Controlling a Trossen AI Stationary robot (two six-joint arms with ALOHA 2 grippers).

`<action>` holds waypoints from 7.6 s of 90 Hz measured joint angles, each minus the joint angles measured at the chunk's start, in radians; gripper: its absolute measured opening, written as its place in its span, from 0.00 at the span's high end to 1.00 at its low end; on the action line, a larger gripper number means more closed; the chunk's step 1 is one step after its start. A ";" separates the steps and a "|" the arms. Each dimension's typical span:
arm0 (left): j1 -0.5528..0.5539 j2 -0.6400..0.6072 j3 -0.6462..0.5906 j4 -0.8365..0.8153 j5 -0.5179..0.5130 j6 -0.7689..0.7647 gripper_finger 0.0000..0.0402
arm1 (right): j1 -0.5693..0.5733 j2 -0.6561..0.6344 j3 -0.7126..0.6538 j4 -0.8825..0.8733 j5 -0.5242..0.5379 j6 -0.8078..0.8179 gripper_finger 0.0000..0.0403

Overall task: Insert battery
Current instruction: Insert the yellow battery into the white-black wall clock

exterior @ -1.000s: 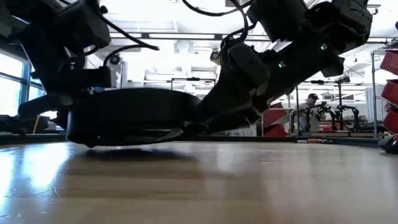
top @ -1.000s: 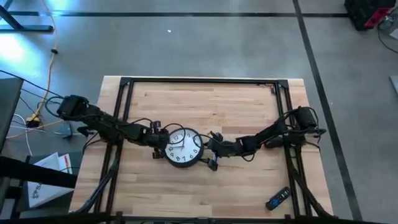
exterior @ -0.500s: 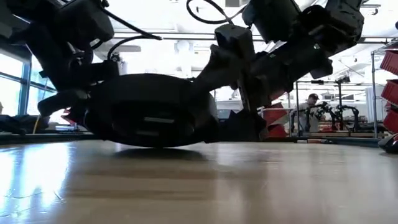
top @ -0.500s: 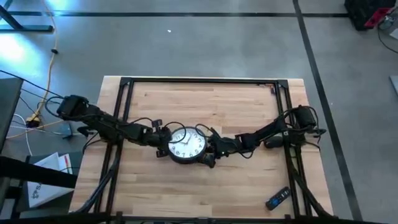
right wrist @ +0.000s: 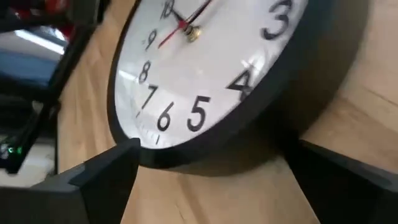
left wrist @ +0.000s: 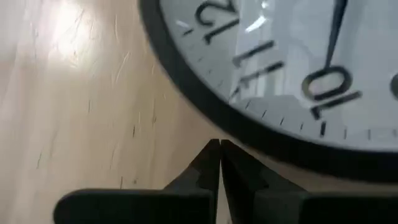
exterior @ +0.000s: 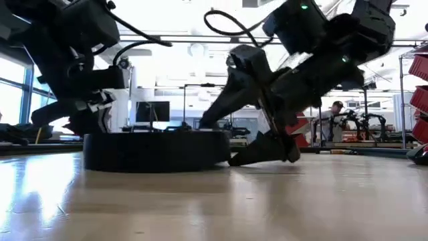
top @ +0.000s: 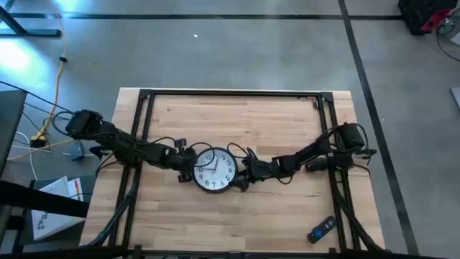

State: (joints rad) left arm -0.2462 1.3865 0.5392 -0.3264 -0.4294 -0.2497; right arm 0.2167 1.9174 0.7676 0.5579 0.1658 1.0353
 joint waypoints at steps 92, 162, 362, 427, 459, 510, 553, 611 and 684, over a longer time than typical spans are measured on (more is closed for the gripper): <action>0.000 0.001 -0.003 -0.009 0.025 -0.024 1.00 | 0.082 -0.198 0.005 -0.253 0.210 -0.677 0.07; 0.000 0.097 -0.002 0.110 0.032 -0.001 1.00 | -0.006 -0.019 0.004 -0.075 -0.088 -0.013 0.07; 0.238 0.009 -0.006 -0.041 0.059 0.140 1.00 | -0.154 -0.016 0.004 0.149 0.012 0.047 0.07; 0.567 0.008 0.000 0.078 0.267 0.575 0.64 | -0.310 -0.038 0.007 -0.185 -0.305 -0.579 0.07; 0.555 0.044 0.004 0.116 0.334 0.569 0.46 | -0.431 -0.131 0.001 -0.357 -0.375 -0.647 0.07; 0.531 0.097 0.004 0.173 0.404 0.454 0.41 | -0.449 -0.082 0.005 -0.343 -0.175 -1.100 0.07; 0.508 0.104 0.002 0.202 0.400 0.467 0.24 | -0.483 -0.112 0.003 -0.433 -0.289 -1.135 0.07; 0.428 0.103 0.001 0.220 0.312 0.430 0.24 | -0.468 -0.058 0.003 -0.270 -0.524 -0.597 0.07; 0.406 0.100 0.002 0.174 0.263 0.398 0.24 | -0.436 -0.059 0.000 -0.074 -0.631 -0.265 0.07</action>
State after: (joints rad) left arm 0.1600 1.4864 0.5407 -0.1528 -0.1665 0.1484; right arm -0.2196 1.8587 0.7677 0.4841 -0.4652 0.7704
